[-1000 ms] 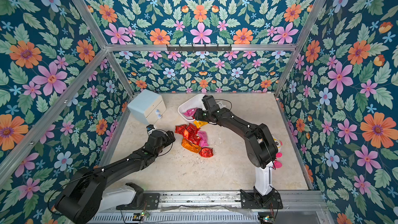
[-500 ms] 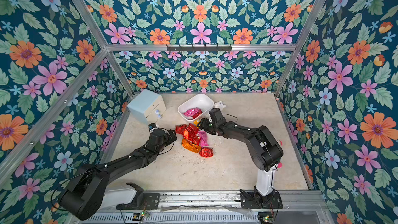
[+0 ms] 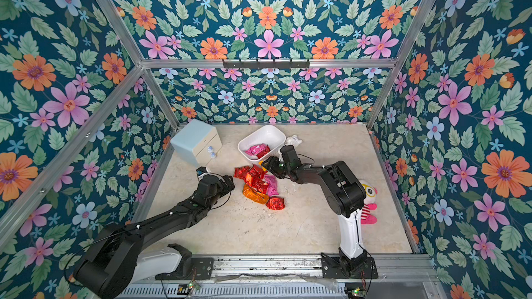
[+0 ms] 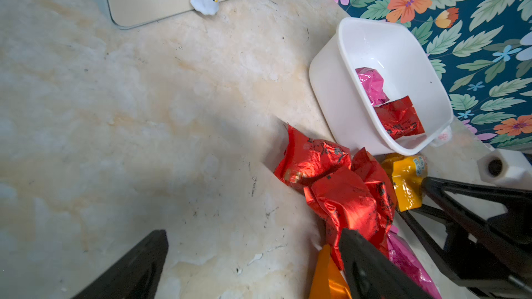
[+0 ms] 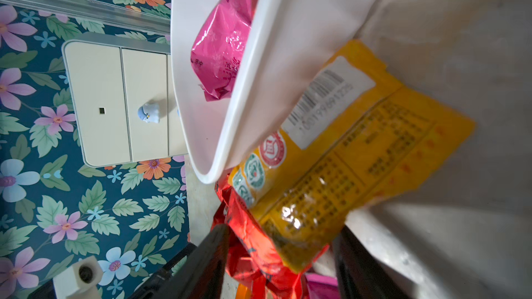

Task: Put the tea bags into the storage box
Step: Pick up the tea bag from the center of the board.

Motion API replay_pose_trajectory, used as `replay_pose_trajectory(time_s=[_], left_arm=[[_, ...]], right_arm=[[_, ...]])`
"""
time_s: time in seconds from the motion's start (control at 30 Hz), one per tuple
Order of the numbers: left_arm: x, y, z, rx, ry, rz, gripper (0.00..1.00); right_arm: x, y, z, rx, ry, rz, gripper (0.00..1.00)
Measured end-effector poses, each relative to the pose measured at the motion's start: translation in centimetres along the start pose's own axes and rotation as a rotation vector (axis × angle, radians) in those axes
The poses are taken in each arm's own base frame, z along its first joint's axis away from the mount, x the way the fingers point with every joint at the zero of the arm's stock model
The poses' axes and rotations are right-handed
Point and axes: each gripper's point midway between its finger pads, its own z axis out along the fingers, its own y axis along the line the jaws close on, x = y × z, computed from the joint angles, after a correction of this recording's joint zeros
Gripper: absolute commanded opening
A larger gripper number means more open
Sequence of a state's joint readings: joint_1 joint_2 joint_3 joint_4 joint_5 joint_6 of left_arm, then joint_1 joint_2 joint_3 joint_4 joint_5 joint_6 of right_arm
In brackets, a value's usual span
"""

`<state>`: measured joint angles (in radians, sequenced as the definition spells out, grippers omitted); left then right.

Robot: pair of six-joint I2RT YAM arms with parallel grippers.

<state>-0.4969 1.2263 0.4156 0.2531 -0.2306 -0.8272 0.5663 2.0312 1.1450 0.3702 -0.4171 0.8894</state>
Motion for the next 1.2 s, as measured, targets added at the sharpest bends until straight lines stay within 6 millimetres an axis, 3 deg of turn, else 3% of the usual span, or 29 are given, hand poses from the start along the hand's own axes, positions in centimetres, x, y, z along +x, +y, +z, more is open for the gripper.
replay_pose_trajectory(time_s=[0.07,0.27,0.5,0.67,0.9,1.03,1.2], left_arm=[[0.0,0.0,0.0,-0.001,-0.001,0.0,0.99],[0.0,0.0,0.0,-0.001,-0.001,-0.003,0.99],[0.0,0.1,-0.1,-0.002,-0.004,-0.005,0.99],[-0.1,0.1,-0.2,0.0,-0.005,-0.008,0.99],[0.3,0.5,-0.2,-0.007,-0.001,-0.009,0.99],[0.5,0.7,-0.1,-0.013,0.006,-0.01,0.99],[0.6,0.8,0.0,-0.014,0.008,-0.009,0.99]], right_arm=[[-0.4,-0.2,0.2,-0.002,-0.007,0.008,0.54],[-0.8,-1.5,0.4,0.012,-0.013,0.044,0.22],[-0.5,-1.9,0.3,0.009,-0.013,0.048,0.0],[-0.4,-2.2,-0.9,0.014,-0.019,0.05,0.0],[-0.5,-2.0,-4.4,0.04,-0.052,0.012,0.0],[-1.3,-0.7,-5.9,0.076,-0.08,-0.056,0.0],[-3.8,2.0,-6.9,0.097,-0.134,-0.146,0.0]])
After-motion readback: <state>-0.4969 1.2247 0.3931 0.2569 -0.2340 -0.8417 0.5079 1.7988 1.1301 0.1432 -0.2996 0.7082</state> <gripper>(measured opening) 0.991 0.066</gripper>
